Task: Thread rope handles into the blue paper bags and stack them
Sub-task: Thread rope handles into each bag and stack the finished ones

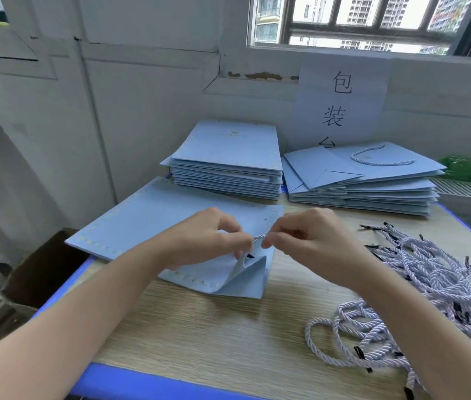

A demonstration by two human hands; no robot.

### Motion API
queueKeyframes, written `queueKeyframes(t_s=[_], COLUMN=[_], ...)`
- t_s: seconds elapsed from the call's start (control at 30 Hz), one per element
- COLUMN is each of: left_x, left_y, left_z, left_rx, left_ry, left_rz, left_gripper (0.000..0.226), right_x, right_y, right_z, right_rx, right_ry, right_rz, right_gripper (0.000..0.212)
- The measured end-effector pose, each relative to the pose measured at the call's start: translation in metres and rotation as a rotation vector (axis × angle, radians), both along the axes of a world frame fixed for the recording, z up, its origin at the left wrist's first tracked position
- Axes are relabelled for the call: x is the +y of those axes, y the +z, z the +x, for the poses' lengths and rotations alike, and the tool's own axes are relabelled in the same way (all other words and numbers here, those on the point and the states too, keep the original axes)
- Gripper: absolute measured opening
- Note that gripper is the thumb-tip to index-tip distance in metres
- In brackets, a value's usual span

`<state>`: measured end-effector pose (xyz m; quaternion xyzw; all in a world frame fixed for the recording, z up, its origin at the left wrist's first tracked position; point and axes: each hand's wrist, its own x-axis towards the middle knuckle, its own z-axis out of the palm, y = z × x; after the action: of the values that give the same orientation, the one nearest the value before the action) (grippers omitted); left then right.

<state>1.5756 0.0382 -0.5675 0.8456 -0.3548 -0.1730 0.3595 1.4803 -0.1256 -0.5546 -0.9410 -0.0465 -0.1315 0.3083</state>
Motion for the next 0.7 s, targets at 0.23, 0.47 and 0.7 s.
queueKeyframes(t_s=[0.23, 0.47, 0.7], left_x=[-0.001, -0.001, 0.005], left_y=[0.000, -0.001, -0.006], left_z=[-0.002, -0.002, 0.002], left_rx=[-0.057, -0.159, -0.326], left_ry=[-0.051, -0.082, -0.093], left_rz=[0.065, 0.206, 0.351], left_gripper=[0.026, 0.052, 0.086], right_x=[0.008, 0.003, -0.039], right_y=[-0.011, -0.006, 0.018], right_z=[0.005, 0.010, -0.006], right_rx=[0.252, 0.267, 0.001], right_ry=[0.000, -0.016, -0.261], right_rz=[0.099, 0.043, -0.001], right_gripper=[0.028, 0.025, 0.019])
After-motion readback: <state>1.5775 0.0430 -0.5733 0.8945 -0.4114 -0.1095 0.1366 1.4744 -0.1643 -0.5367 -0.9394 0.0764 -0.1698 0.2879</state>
